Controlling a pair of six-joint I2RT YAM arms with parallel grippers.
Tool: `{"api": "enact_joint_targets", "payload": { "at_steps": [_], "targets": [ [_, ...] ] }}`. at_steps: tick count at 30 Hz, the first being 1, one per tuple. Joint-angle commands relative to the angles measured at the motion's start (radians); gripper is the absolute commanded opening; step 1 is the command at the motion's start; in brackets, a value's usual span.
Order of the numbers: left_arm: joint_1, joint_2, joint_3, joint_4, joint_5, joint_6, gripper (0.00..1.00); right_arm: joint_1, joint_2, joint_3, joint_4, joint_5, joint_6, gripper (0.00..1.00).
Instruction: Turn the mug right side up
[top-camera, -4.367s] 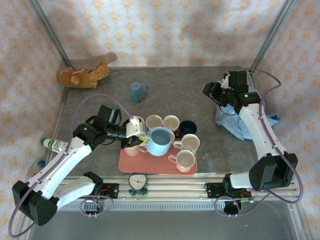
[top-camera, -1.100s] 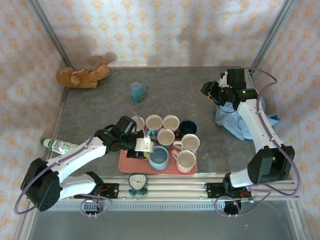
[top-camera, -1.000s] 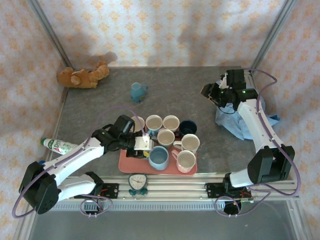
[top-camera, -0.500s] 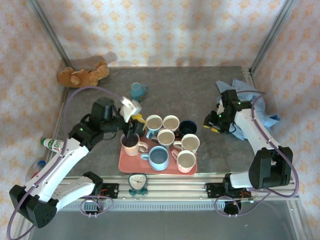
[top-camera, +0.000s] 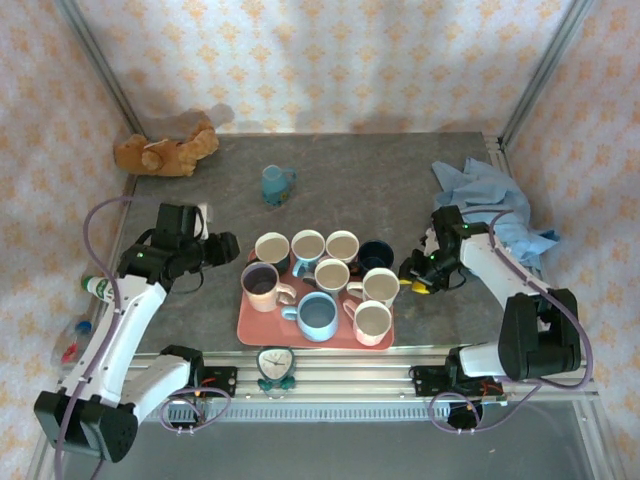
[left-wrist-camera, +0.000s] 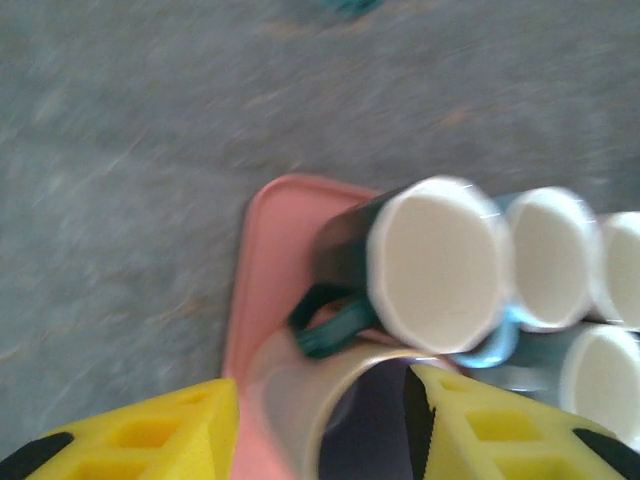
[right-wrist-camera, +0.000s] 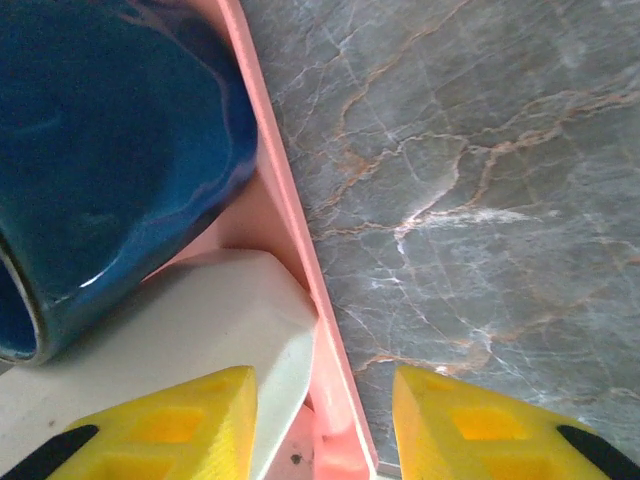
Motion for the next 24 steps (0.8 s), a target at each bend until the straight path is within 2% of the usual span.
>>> {"api": "enact_joint_targets", "payload": {
  "at_steps": [1, 10, 16, 24],
  "targets": [
    [0.022, 0.031, -0.054, -0.089, -0.044, -0.042, 0.45, 0.014, 0.031, -0.013, 0.045, -0.039, 0.009, 0.41],
    [0.034, 0.229, -0.135, 0.120, -0.001, -0.032, 0.31, 0.019, 0.074, -0.014, 0.094, -0.082, 0.011, 0.40],
    [0.033, 0.340, -0.167, 0.262, 0.031, -0.018, 0.33, 0.019, 0.093, -0.018, 0.098, -0.085, 0.007, 0.40],
    [0.029, 0.442, -0.173, 0.340, 0.082, 0.018, 0.35, 0.019, 0.101, -0.049, 0.157, -0.112, 0.015, 0.40]
  ]
}}
